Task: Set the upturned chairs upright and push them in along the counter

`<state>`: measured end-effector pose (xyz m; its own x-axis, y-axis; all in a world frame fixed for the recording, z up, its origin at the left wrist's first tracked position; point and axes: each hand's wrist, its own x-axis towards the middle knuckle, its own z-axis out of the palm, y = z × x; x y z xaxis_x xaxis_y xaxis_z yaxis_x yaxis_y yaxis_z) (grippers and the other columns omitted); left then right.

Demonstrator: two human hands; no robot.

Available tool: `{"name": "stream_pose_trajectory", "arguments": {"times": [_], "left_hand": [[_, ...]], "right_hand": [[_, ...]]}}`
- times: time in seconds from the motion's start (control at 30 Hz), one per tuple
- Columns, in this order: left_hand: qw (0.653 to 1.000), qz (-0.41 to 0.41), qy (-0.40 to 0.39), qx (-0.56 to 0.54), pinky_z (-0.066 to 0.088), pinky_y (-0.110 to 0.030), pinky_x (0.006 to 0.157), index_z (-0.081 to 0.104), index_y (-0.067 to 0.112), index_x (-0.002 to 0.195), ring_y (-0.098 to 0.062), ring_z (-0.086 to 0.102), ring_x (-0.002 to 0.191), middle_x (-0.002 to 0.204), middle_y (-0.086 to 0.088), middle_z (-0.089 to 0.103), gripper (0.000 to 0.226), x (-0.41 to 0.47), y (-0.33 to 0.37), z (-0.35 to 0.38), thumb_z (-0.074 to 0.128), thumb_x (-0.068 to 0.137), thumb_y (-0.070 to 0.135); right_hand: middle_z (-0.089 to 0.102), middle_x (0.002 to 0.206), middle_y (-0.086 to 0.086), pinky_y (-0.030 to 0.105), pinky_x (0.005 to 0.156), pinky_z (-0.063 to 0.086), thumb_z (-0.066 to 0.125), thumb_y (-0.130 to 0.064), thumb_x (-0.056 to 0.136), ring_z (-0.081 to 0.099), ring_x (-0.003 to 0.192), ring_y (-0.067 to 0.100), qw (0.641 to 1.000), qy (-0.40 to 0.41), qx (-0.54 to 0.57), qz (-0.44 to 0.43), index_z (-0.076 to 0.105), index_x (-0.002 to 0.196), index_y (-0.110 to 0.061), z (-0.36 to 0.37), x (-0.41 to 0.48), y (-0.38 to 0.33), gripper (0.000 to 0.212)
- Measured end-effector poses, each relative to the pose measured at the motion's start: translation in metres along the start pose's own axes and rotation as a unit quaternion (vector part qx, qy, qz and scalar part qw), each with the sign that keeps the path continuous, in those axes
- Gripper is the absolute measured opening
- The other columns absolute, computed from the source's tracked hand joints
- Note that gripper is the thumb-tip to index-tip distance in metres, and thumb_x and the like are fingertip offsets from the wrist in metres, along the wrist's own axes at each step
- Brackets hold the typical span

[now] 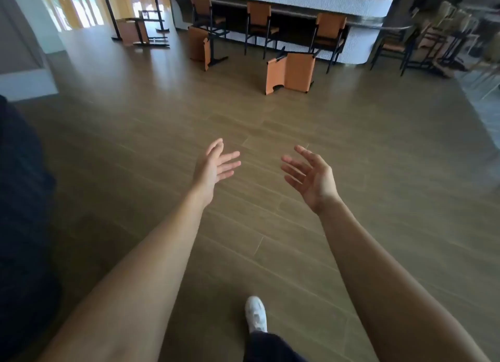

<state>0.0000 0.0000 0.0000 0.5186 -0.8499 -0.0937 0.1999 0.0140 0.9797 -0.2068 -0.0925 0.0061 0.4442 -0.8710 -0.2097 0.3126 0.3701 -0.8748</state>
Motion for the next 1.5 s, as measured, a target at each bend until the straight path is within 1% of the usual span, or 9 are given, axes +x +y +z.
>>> {"name": "stream_pose_trajectory", "arguments": {"times": [0.2,0.4,0.53,0.63,0.73,0.8,0.9,1.07,1.5], "left_hand": [[0.999,-0.018,0.031,-0.007,0.053,-0.036,0.091,0.037,0.024,0.145,-0.019,0.07,0.1,0.115,-0.003,0.07,0.043,0.061,-0.023,-0.009,0.034,0.104,0.038],[0.997,-0.026,0.07,-0.024,0.053,-0.035,0.09,0.039,0.022,0.144,-0.02,0.07,0.1,0.117,-0.005,0.069,0.043,0.154,-0.02,-0.009,0.034,0.104,0.038],[0.994,-0.025,0.1,-0.043,0.053,-0.034,0.087,0.041,0.017,0.142,-0.021,0.07,0.099,0.115,-0.007,0.069,0.043,0.211,-0.011,-0.009,0.037,0.103,0.037],[0.992,-0.027,0.114,-0.045,0.053,-0.036,0.09,0.043,0.016,0.141,-0.022,0.07,0.101,0.114,-0.007,0.069,0.044,0.242,-0.009,-0.013,0.038,0.103,0.037],[0.989,-0.039,0.133,-0.06,0.052,-0.038,0.092,0.044,0.016,0.141,-0.023,0.07,0.101,0.115,-0.007,0.07,0.044,0.273,-0.008,-0.022,0.036,0.103,0.037],[0.986,-0.043,0.143,-0.074,0.053,-0.036,0.089,0.044,0.016,0.141,-0.022,0.07,0.101,0.114,-0.006,0.07,0.044,0.299,-0.007,-0.029,0.034,0.104,0.037],[0.985,-0.044,0.144,-0.088,0.052,-0.034,0.086,0.044,0.016,0.14,-0.022,0.07,0.101,0.114,-0.007,0.07,0.042,0.34,-0.004,-0.039,0.034,0.104,0.036],[0.984,-0.041,0.138,-0.1,0.052,-0.034,0.088,0.043,0.017,0.141,-0.021,0.069,0.102,0.116,-0.007,0.069,0.043,0.412,0.001,-0.062,0.033,0.104,0.036],[0.987,-0.027,0.136,-0.083,0.052,-0.033,0.089,0.048,0.016,0.137,-0.02,0.07,0.102,0.115,-0.006,0.07,0.041,0.625,0.055,-0.153,0.035,0.104,0.034]], "right_hand": [[0.072,0.107,0.01,0.032,0.083,0.049,0.043,-0.029,0.099,0.068,0.099,0.024,0.999,-0.01,-0.009,0.041,0.057,0.129,-0.02,0.006,0.068,0.016,0.034],[0.072,0.107,0.009,0.032,0.085,0.048,0.045,-0.03,0.098,0.067,0.1,0.021,0.998,-0.032,-0.026,0.056,0.057,0.13,-0.018,0.02,0.172,0.0,0.037],[0.073,0.105,0.007,0.032,0.085,0.047,0.042,-0.031,0.098,0.066,0.102,0.021,0.996,-0.051,-0.035,0.065,0.058,0.125,-0.02,0.031,0.238,-0.009,0.033],[0.073,0.104,0.006,0.031,0.085,0.046,0.041,-0.03,0.098,0.066,0.1,0.021,0.994,-0.064,-0.038,0.084,0.06,0.12,-0.022,0.04,0.277,-0.01,0.03],[0.072,0.102,0.006,0.03,0.083,0.046,0.04,-0.029,0.099,0.066,0.099,0.021,0.991,-0.073,-0.036,0.104,0.061,0.117,-0.022,0.053,0.312,-0.008,0.028],[0.072,0.101,0.006,0.03,0.081,0.046,0.04,-0.029,0.099,0.066,0.097,0.021,0.99,-0.077,-0.034,0.114,0.061,0.117,-0.021,0.061,0.338,-0.004,0.029],[0.073,0.101,0.007,0.03,0.079,0.046,0.04,-0.029,0.099,0.066,0.096,0.021,0.989,-0.08,-0.038,0.118,0.061,0.119,-0.02,0.073,0.381,0.002,0.03],[0.074,0.1,0.005,0.029,0.079,0.046,0.04,-0.029,0.099,0.067,0.094,0.019,0.989,-0.078,-0.041,0.115,0.062,0.118,-0.021,0.101,0.452,0.007,0.03],[0.074,0.103,0.007,0.031,0.083,0.047,0.046,-0.03,0.098,0.068,0.094,0.019,0.99,-0.077,-0.029,0.115,0.062,0.121,-0.02,0.225,0.653,0.014,0.03]]}}
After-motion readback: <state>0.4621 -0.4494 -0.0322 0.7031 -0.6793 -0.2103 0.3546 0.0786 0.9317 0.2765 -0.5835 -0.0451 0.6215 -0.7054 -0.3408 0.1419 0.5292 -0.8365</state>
